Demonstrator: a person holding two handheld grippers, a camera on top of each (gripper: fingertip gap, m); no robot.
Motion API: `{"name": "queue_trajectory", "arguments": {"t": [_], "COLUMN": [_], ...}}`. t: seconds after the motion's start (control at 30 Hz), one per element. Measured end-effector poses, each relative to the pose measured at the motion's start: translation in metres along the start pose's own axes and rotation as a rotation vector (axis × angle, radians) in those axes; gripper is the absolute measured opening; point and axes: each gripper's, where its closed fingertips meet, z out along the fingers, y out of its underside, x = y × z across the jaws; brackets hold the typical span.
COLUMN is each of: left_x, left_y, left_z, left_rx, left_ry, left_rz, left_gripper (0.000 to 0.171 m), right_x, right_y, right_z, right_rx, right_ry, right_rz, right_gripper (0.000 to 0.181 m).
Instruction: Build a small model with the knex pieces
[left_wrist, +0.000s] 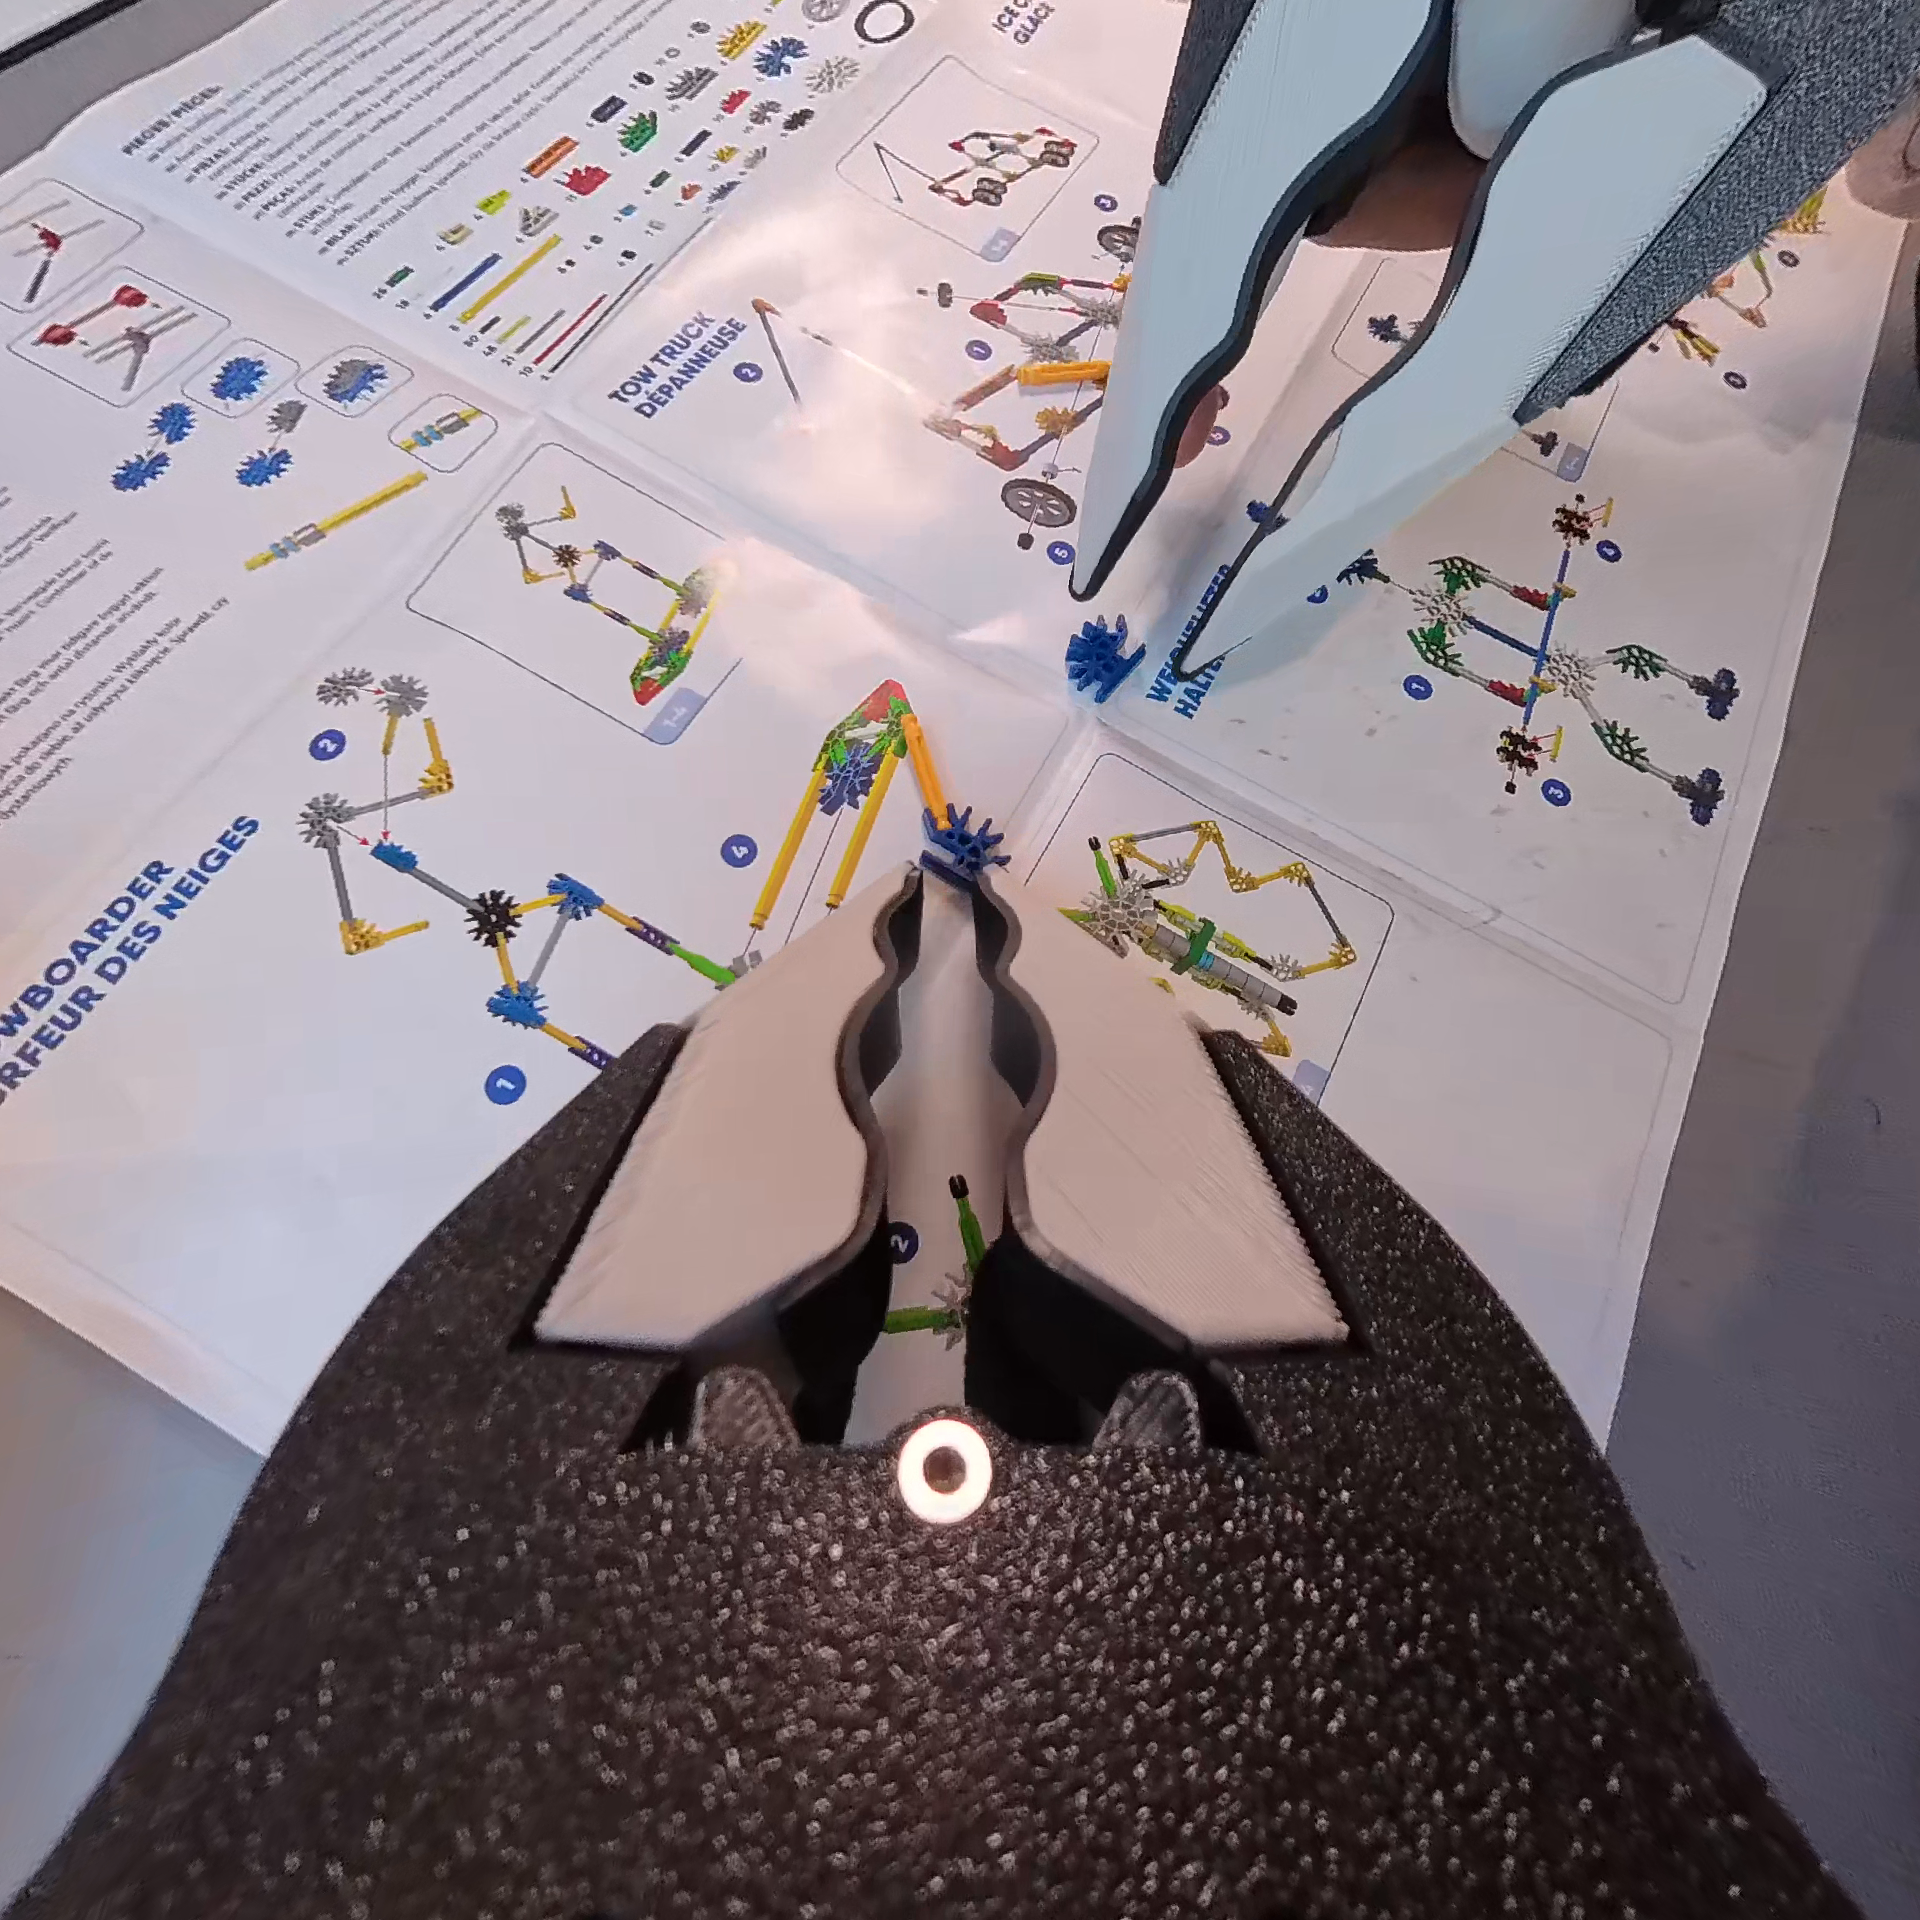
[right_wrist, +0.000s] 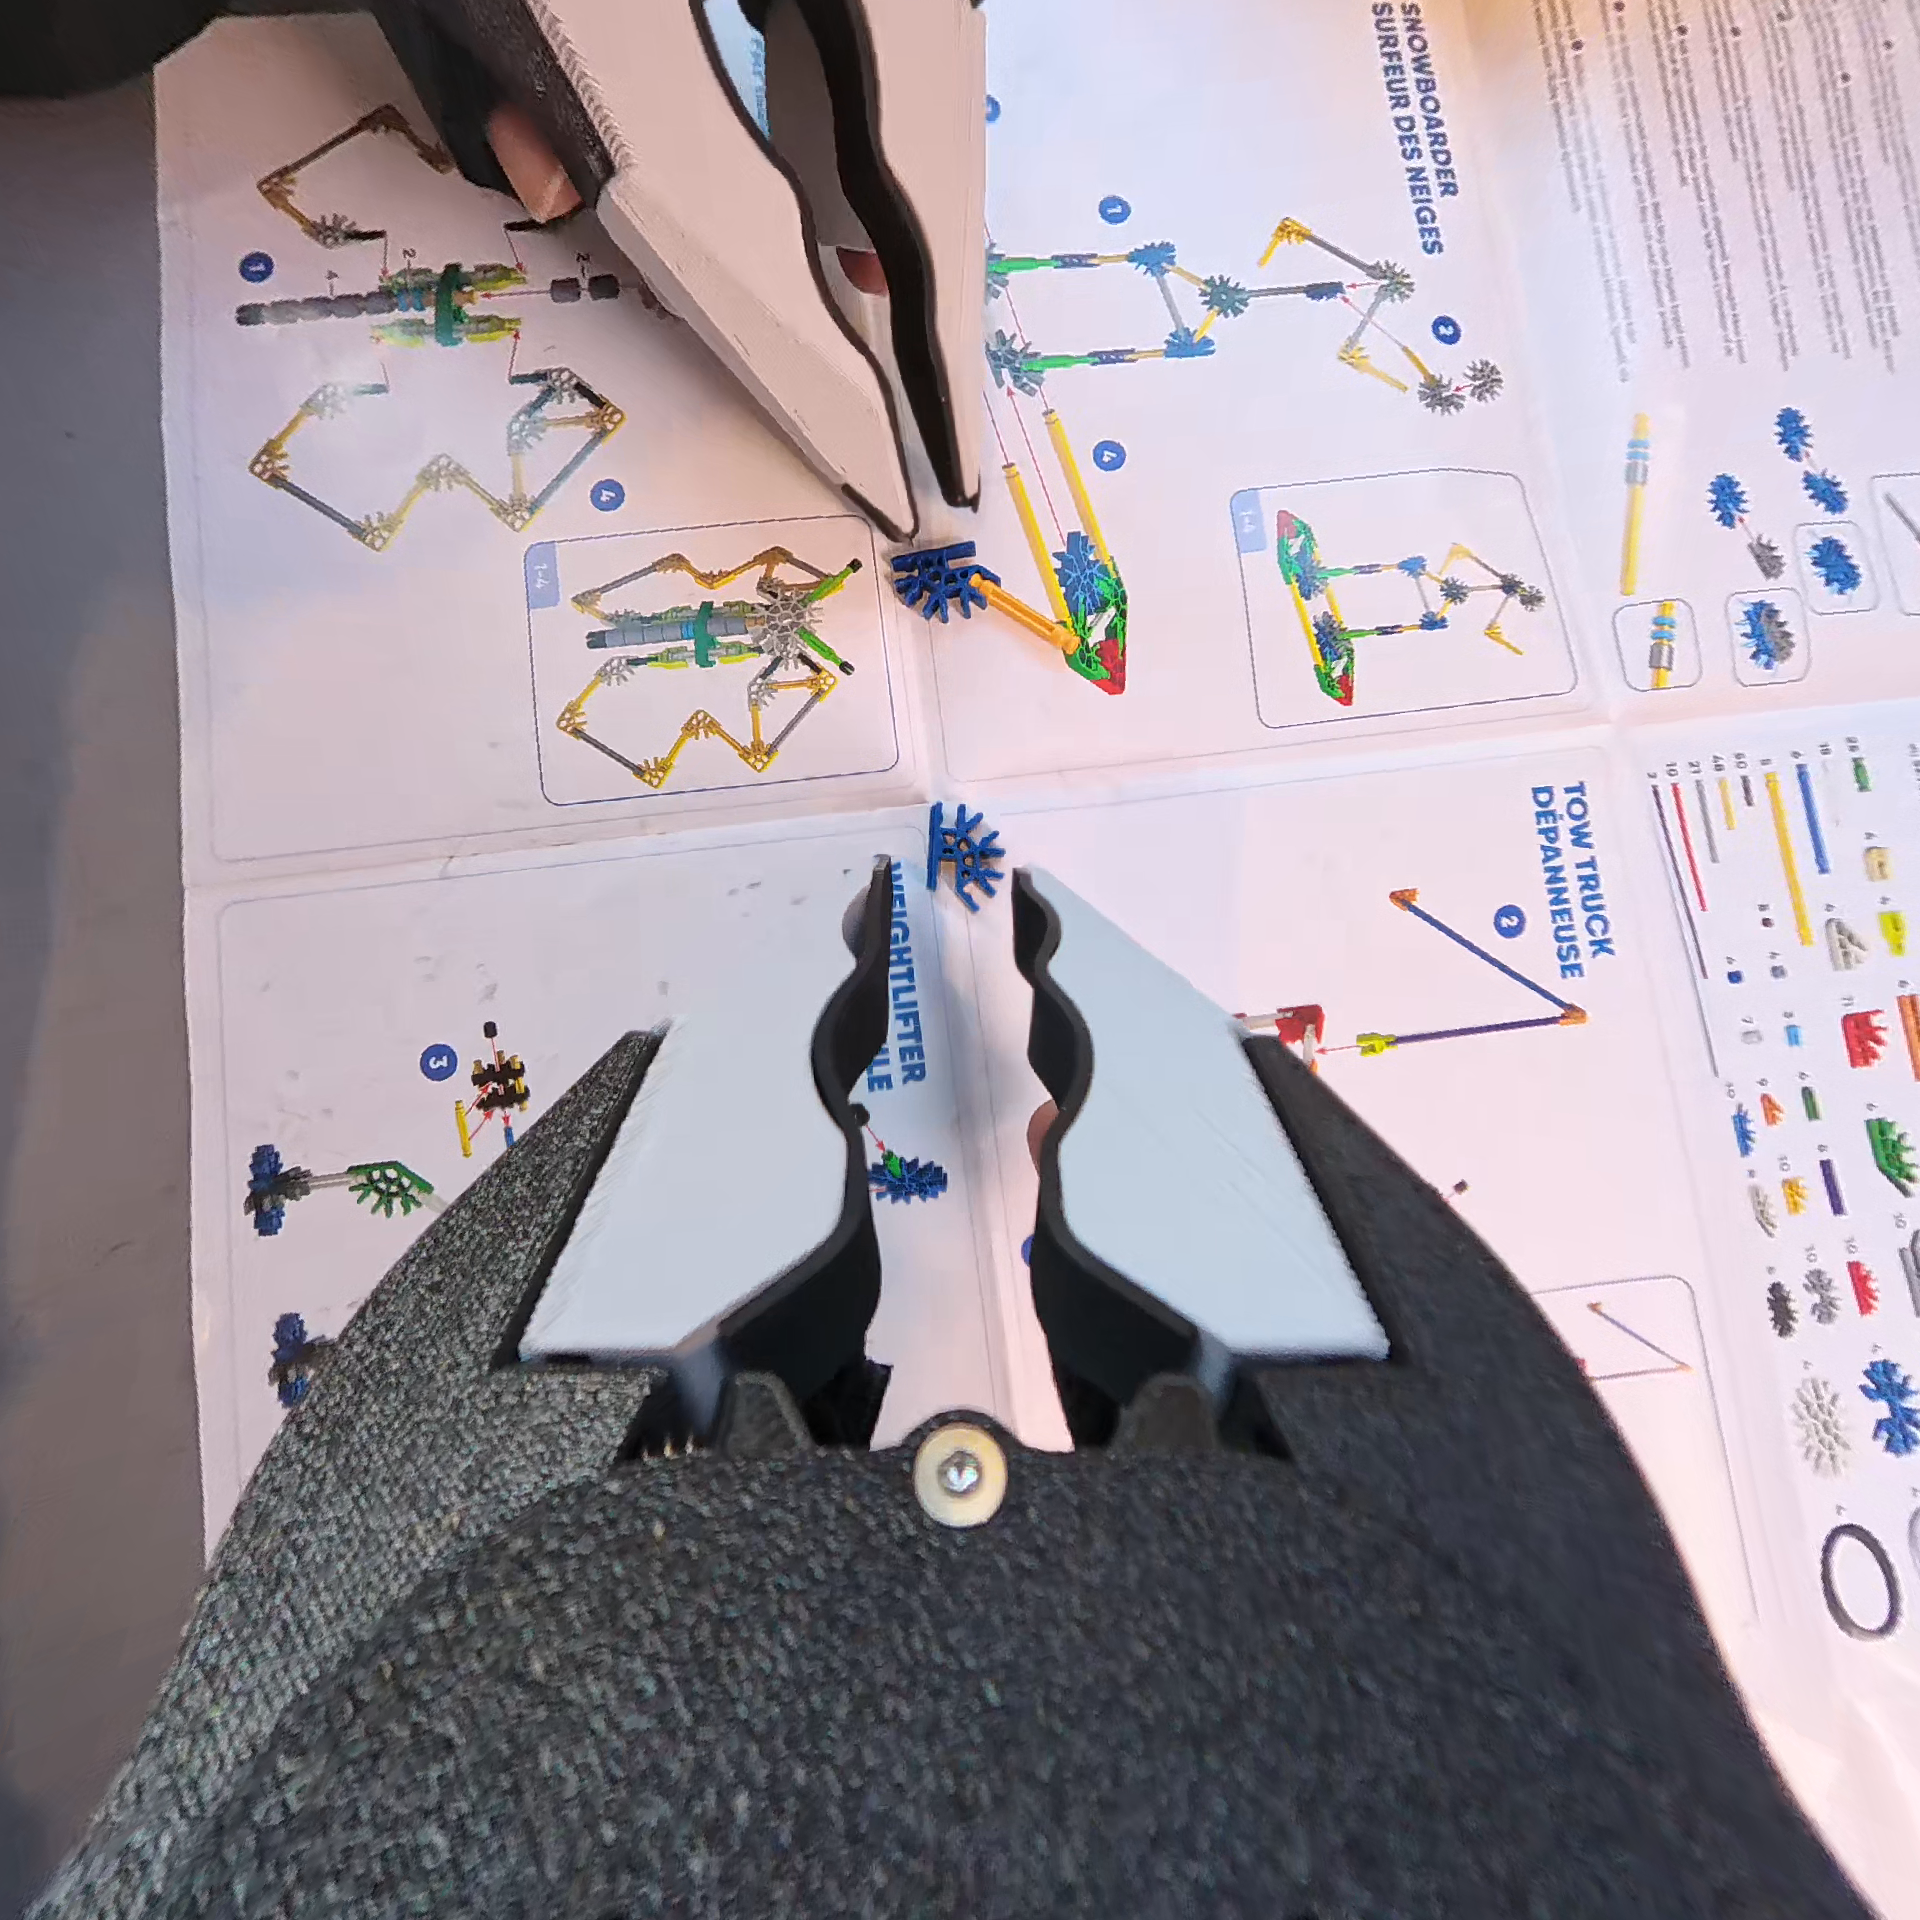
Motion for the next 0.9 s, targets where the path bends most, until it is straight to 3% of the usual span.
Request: {"name": "queue_trajectory", "arguments": {"t": [0.27,0.63,0.9], "left_x": [0.003,0.001,0.0], "left_y": [0.002,0.004,0.004], "left_z": [0.004,0.007,0.004], "left_rx": [-0.014,-0.031,-0.025], "left_ry": [-0.005,-0.022,-0.021], "left_rz": [0.04,0.077,0.094], "left_gripper": [0.015,0.014,0.014], "right_x": [0.001,0.003,-0.003], "right_y": [0.002,0.014,0.022], "right_z": [0.007,-0.009,-0.011], "right_rx": [-0.022,-0.048,-0.069], "right_ry": [0.007,0.065,0.118], "right_rz": [0.006,0.014,0.128], "right_gripper": [0.014,0.014,0.02]}}
